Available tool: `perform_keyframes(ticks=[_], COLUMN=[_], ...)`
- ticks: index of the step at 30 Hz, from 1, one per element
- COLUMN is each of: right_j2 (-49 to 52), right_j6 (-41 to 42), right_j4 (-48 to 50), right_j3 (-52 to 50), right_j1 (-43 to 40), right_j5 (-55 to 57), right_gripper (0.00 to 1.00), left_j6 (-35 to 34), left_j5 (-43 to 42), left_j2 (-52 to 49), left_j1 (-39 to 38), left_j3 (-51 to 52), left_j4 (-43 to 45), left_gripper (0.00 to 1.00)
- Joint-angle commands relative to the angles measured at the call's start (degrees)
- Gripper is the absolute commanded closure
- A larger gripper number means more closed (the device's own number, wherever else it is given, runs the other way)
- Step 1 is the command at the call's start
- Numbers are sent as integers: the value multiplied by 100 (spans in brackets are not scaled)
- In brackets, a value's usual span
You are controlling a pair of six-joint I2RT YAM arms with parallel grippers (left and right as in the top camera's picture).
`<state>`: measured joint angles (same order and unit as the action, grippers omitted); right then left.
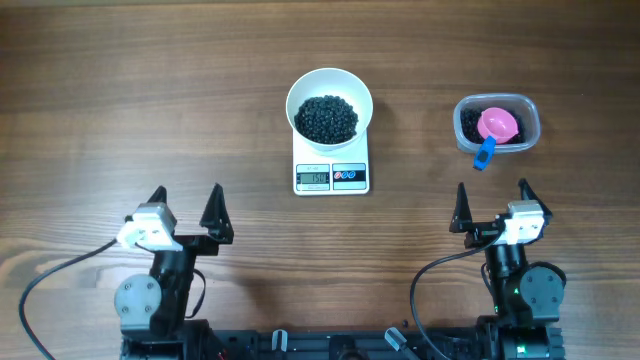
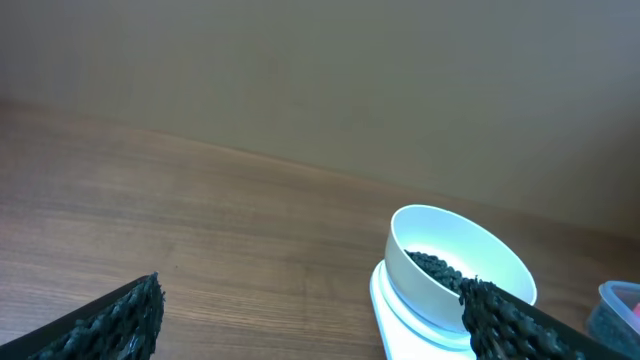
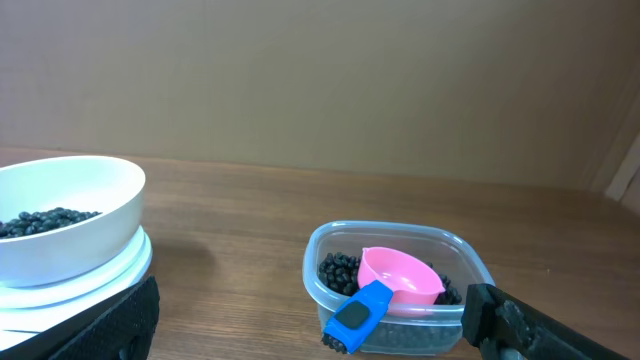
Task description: Scoop item into bowl and weigh 150g on scale
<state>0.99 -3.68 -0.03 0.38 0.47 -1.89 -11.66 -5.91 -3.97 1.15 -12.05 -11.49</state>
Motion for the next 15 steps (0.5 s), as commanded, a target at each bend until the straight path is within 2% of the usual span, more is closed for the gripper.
perform_keyframes(ticks=[1,7,12,15], right_j2=[-79,-79,-79,-79], right_j6=[70,68,70,68], right_j4=[11,11,11,11], right_j3=[-11,-11,-11,-11], right_j1=[33,33,33,33], right_j5=[-57,-57,-57,-57], right_gripper=[0,0,0,0], left_j6=[96,101,570,566], left_j5=[-74,-116,-326,-328], left_j2=[273,334,334,382], left_j1=[31,31,31,31], left_j3=[140,275,498,654], left_j4=[37,155,485,693], left_gripper=[0,0,0,0])
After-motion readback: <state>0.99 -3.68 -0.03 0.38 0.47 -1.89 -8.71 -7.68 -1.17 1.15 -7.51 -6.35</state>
